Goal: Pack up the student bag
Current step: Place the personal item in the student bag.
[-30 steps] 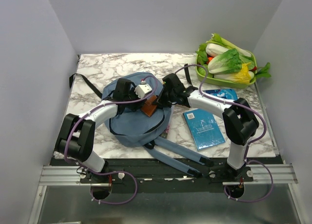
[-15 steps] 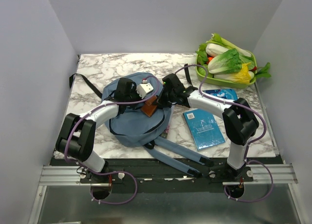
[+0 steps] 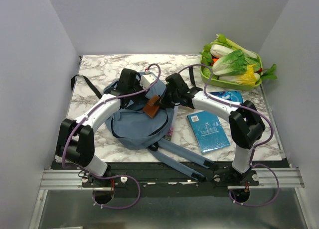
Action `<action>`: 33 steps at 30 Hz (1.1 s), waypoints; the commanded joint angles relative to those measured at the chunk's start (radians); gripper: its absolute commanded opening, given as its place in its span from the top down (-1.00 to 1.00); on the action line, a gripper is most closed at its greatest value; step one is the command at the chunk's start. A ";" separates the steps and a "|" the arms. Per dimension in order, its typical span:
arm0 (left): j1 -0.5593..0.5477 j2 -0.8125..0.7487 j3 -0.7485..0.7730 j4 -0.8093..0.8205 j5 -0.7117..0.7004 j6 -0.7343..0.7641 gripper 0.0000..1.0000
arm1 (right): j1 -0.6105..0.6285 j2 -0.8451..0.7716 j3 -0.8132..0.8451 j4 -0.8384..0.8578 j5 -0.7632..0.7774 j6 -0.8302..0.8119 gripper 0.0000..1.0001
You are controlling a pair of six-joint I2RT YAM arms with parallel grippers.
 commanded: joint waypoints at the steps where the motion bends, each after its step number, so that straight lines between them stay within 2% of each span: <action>1: 0.005 -0.090 0.119 -0.042 -0.001 -0.088 1.00 | -0.004 -0.007 0.031 -0.144 0.066 -0.006 0.99; 5: 0.002 -0.086 0.144 -0.054 -0.030 -0.132 1.00 | 0.010 -0.021 0.081 -0.132 0.054 -0.009 0.99; 11: 0.004 -0.023 0.228 -0.058 -0.208 -0.240 1.00 | 0.045 0.025 0.155 -0.126 0.017 0.002 0.99; 15: 0.004 0.026 0.265 -0.082 -0.257 -0.293 1.00 | 0.059 0.059 0.176 -0.118 0.002 0.009 0.99; 24: 0.002 0.034 0.262 -0.109 -0.135 -0.338 1.00 | 0.071 0.164 0.284 -0.083 -0.044 -0.004 0.99; 28: 0.002 0.013 0.242 -0.105 -0.121 -0.336 1.00 | 0.071 0.256 0.377 -0.026 -0.161 0.005 0.99; 33: 0.004 -0.004 0.209 -0.092 -0.132 -0.315 1.00 | 0.079 0.313 0.465 -0.004 -0.214 0.011 0.99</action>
